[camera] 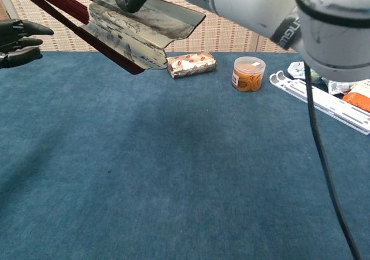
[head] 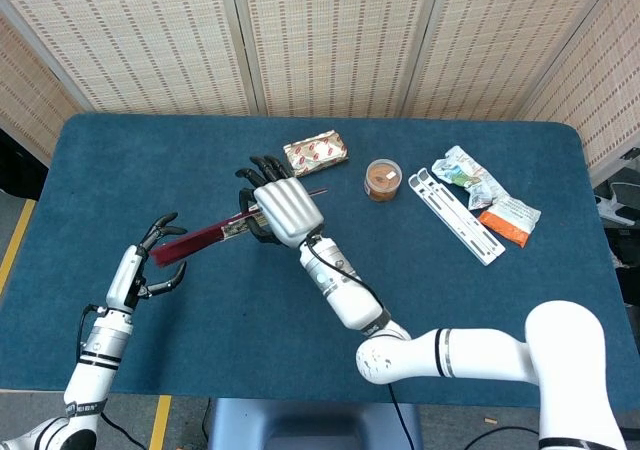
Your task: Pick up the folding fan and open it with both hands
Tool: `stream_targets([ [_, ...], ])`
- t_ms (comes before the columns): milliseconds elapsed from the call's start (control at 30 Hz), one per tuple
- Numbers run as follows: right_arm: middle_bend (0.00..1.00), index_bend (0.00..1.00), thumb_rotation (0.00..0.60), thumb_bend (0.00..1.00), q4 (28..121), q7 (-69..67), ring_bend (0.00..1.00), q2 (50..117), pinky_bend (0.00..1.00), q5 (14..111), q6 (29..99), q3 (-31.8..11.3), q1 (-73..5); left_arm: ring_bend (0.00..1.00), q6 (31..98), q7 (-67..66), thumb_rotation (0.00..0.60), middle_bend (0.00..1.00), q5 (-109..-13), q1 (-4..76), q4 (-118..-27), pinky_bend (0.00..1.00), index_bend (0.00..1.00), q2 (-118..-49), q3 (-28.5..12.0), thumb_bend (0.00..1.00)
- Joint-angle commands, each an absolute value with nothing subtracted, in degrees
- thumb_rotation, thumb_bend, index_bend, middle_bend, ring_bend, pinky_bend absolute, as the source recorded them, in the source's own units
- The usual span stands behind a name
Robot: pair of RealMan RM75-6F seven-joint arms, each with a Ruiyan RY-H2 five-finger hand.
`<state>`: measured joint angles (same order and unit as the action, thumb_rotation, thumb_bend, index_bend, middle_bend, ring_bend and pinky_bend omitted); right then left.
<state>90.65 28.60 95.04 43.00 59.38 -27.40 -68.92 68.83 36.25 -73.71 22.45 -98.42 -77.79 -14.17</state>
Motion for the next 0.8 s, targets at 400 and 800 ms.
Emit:
stream_targets([
  [400, 0.16, 0.70, 0.600, 0.65, 85.53, 29.31, 0.00, 101.53, 0.00, 39.66, 62.22, -29.10, -73.09, 0.00, 68.31, 32.53, 0.600, 0.05, -68.44, 23.82, -98.13, 0.08, 0.30, -80.97, -17.27, 0.41],
  [800, 0.16, 0.70, 0.600, 0.65, 80.19, 32.33, 0.00, 107.35, 0.00, 39.83, 65.68, -29.75, -76.48, 0.00, 67.97, 31.64, 0.600, 0.06, -66.76, 24.00, -99.03, 0.07, 0.31, -81.45, -18.71, 0.40],
])
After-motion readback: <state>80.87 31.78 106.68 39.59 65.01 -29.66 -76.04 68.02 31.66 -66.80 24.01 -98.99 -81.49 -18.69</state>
